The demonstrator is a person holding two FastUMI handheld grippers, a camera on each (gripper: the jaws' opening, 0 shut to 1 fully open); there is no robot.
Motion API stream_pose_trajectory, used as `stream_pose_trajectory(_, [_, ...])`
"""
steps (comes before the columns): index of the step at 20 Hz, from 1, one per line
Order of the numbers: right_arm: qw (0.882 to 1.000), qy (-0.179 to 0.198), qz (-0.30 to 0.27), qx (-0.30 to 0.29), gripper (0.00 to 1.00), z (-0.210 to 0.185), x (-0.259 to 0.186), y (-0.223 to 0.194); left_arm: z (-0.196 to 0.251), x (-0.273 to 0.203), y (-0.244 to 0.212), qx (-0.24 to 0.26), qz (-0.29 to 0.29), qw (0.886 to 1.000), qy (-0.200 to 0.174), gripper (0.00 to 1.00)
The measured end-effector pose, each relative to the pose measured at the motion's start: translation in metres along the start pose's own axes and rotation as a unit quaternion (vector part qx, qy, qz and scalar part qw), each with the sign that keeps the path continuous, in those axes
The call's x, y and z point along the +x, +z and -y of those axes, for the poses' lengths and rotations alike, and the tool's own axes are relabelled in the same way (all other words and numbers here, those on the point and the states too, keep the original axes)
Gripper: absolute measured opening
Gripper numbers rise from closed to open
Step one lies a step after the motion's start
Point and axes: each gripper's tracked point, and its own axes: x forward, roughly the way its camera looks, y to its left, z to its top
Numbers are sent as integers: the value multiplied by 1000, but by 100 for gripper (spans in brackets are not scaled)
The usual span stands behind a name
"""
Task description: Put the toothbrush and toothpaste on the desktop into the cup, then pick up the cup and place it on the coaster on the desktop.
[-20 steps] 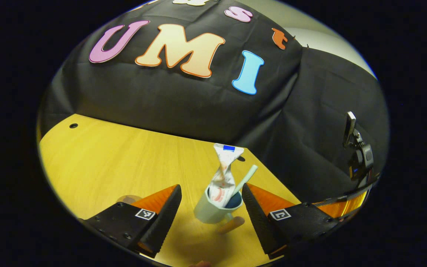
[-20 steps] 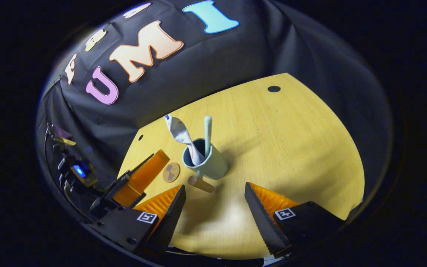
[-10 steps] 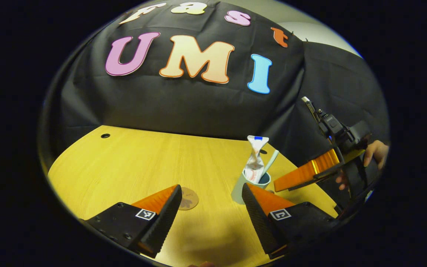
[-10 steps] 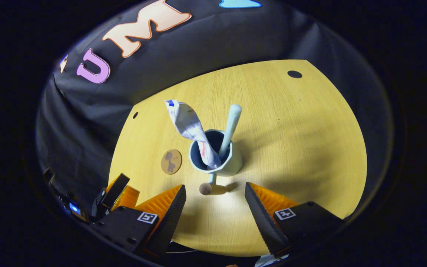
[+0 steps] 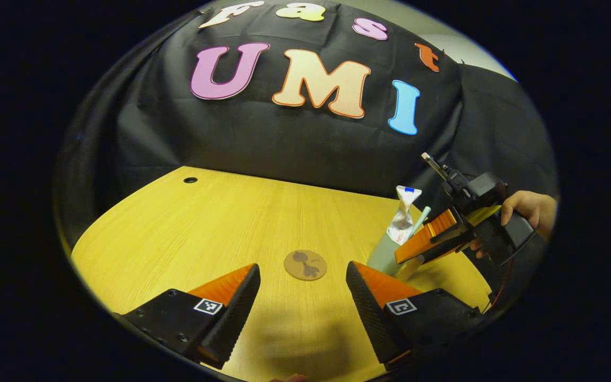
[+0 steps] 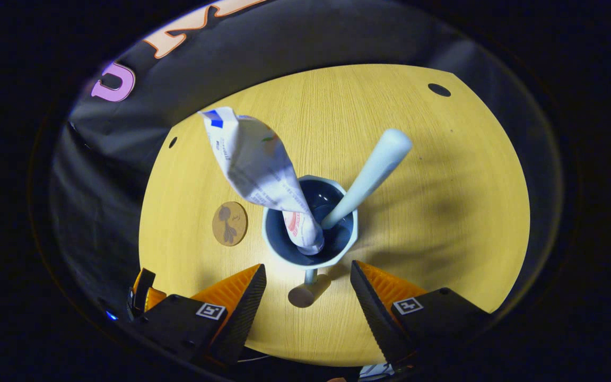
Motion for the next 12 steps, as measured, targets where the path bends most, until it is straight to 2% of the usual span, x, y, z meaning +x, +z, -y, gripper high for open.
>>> stream_pose_trajectory(5, [997,-50,-32,-42,99,7,13,0,-19,-3,6,-9,13,1000,15,95])
stream_pose_trajectory(9, [994,-73,-39,-69,99,5,19,3,-27,-2,0,-16,9,1000,15,95])
stream_pose_trajectory(10, [994,-74,-40,-70,93,5,20,3,-29,-4,-3,-17,7,1000,15,95])
stream_pose_trajectory(11, [994,-75,-41,-69,99,5,20,5,-32,-6,-4,-20,6,1000,17,95])
stream_pose_trajectory(12, [993,-82,-41,-67,98,8,18,6,-35,-7,-5,-23,6,1000,18,95])
